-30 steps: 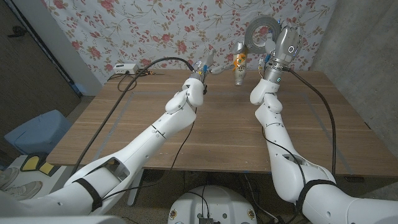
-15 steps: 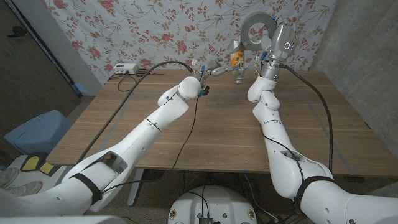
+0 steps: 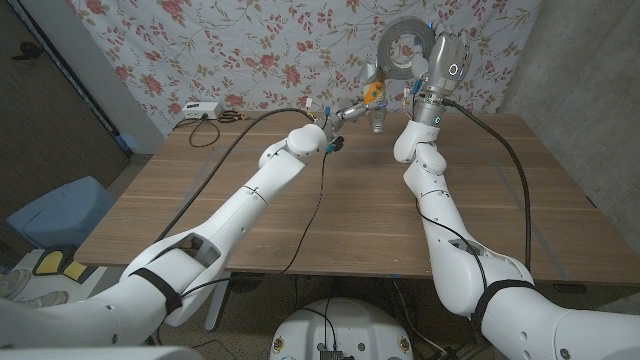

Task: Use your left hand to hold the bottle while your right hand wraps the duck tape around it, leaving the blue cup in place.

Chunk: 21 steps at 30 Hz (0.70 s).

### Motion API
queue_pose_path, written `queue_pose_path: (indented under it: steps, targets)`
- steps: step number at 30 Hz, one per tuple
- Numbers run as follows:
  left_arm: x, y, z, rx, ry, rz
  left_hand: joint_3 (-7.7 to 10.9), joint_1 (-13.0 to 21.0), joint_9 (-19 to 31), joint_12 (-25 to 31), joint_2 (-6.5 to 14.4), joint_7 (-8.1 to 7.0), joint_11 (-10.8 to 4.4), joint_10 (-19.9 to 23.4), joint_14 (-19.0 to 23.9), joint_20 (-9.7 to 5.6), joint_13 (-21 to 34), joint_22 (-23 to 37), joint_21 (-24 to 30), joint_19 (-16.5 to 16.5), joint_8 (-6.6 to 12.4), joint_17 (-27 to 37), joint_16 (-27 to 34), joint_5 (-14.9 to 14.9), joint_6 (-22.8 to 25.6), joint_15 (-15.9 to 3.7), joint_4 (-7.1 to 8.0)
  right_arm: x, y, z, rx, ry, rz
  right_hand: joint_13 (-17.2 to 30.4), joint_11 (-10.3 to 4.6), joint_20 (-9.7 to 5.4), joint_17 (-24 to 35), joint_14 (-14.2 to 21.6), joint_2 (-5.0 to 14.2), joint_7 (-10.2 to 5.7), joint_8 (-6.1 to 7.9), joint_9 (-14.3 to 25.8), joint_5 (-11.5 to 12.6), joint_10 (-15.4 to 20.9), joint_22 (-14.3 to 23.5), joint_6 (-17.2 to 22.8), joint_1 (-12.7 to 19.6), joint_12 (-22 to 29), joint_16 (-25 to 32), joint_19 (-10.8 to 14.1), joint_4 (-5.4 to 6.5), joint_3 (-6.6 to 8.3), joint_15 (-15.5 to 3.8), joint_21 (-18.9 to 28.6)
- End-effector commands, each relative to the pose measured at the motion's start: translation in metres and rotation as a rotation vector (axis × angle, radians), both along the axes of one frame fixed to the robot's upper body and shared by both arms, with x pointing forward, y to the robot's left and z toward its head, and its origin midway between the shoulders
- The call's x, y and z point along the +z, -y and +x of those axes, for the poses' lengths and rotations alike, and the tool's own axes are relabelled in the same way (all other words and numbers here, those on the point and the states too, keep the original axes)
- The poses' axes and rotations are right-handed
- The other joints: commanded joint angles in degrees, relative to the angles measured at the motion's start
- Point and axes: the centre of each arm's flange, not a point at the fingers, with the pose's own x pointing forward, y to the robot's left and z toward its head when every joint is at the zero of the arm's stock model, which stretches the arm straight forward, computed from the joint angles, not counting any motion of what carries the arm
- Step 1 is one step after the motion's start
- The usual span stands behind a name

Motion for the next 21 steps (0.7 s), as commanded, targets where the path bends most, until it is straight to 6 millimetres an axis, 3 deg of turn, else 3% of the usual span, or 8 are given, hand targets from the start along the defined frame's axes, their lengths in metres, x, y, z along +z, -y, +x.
queue_pose_path:
  steps: [1,7,9,13,14,18,19,21]
  targets:
    - [-0.005,0.014,0.015,-0.078,-0.059,-0.165,1.12,3.8,-0.2,0.7,1.4,0.16,-1.24,4.1,4.3,0.13,-1.1,0.3,-0.1,3.6,1.00,-0.1,0.9,-1.0,3.0,-1.71,-1.02,0.001,-0.008,-0.008,0.022,0.028,-0.031,5.7,-6.69,-0.22,0.1,8.6,4.73,-6.92,0.40,0.1,0.2,7.4,0.3,7.2,4.4,-0.2,-0.4,0.4,-0.67,9.44,-12.05,0.5]
    - [-0.011,0.020,0.018,-0.073,-0.074,-0.299,4.67,11.2,-0.2,1.5,4.8,-0.97,-5.12,12.8,14.6,0.09,-3.5,0.6,1.1,12.1,3.08,-0.1,2.2,-5.1,11.8,-6.35,-1.86,0.001,-0.009,-0.012,0.027,0.039,-0.037,5.8,-6.65,-0.21,0.2,8.6,4.60,-6.95,0.42,0.0,0.3,7.3,0.3,7.3,4.5,-0.3,-0.6,0.4,-0.75,9.51,-12.06,0.5]
    - [-0.013,0.021,0.017,-0.071,-0.073,-0.339,6.79,14.1,-0.1,2.4,7.1,-0.93,-6.69,17.0,18.6,-0.26,-4.2,0.7,2.0,15.2,4.43,0.1,2.9,-5.3,16.8,-7.83,-2.00,0.001,-0.008,-0.012,0.028,0.040,-0.037,5.9,-6.65,-0.19,0.3,8.7,4.55,-6.94,0.43,0.0,0.3,7.3,0.3,7.4,4.5,-0.3,-0.5,0.4,-0.76,9.53,-12.06,0.5]
    - [-0.013,0.023,0.015,-0.082,-0.073,-0.364,10.31,18.0,-0.1,5.7,10.8,-1.34,-10.21,26.5,29.2,-3.49,-3.8,0.8,4.4,21.4,5.99,0.7,6.1,-5.0,24.1,-11.12,-2.05,0.000,-0.006,-0.011,0.027,0.037,-0.033,6.0,-6.77,-0.20,0.4,8.9,4.52,-6.95,0.39,-0.1,0.2,7.3,0.3,7.3,4.5,-0.4,-0.6,0.3,-0.73,9.55,-12.07,0.5]
    - [-0.013,0.023,0.015,-0.087,-0.074,-0.363,10.76,17.9,0.0,6.2,11.6,-1.45,-10.04,27.9,31.1,-3.79,-3.6,0.8,4.9,22.3,6.61,0.9,6.7,-5.1,26.3,-11.41,-1.62,0.000,-0.005,-0.010,0.027,0.036,-0.032,6.0,-6.72,-0.20,0.4,8.9,4.51,-6.93,0.38,-0.1,0.2,7.3,0.3,7.3,4.5,-0.4,-0.6,0.4,-0.74,9.57,-12.05,0.5]
    - [-0.012,0.025,0.014,-0.103,-0.082,-0.349,14.07,18.2,1.2,10.4,17.0,-0.36,-12.95,36.3,38.8,-5.08,-1.8,0.9,6.8,25.2,9.35,3.6,10.8,-5.3,35.2,-13.02,0.50,-0.001,-0.002,-0.008,0.024,0.028,-0.028,6.0,-6.78,-0.21,0.4,9.0,4.58,-6.87,0.38,-0.1,0.2,7.4,0.3,7.3,4.4,-0.5,-0.8,0.3,-0.66,9.59,-12.06,0.5]
    - [-0.012,0.026,0.014,-0.108,-0.082,-0.348,16.17,18.5,2.4,13.6,17.3,-0.65,-14.23,40.0,41.2,-5.63,0.6,1.1,7.9,26.0,10.61,6.0,12.9,-5.1,38.8,-13.25,2.10,-0.002,-0.001,-0.007,0.024,0.026,-0.028,5.9,-6.68,-0.22,0.4,9.0,4.60,-6.92,0.38,-0.1,0.2,7.4,0.3,7.3,4.4,-0.5,-0.8,0.4,-0.65,9.59,-12.06,0.5]
    - [-0.011,0.027,0.013,-0.120,-0.079,-0.341,19.81,18.9,5.6,17.8,17.3,-1.14,-13.87,41.9,44.0,-6.21,5.9,1.7,10.5,26.7,11.94,12.3,17.5,-4.8,42.2,-13.73,5.67,-0.003,0.000,-0.006,0.022,0.021,-0.028,6.0,-6.74,-0.23,0.4,9.0,4.60,-6.90,0.35,-0.1,0.2,7.4,0.3,7.3,4.3,-0.5,-0.9,0.4,-0.63,9.61,-12.03,0.5]
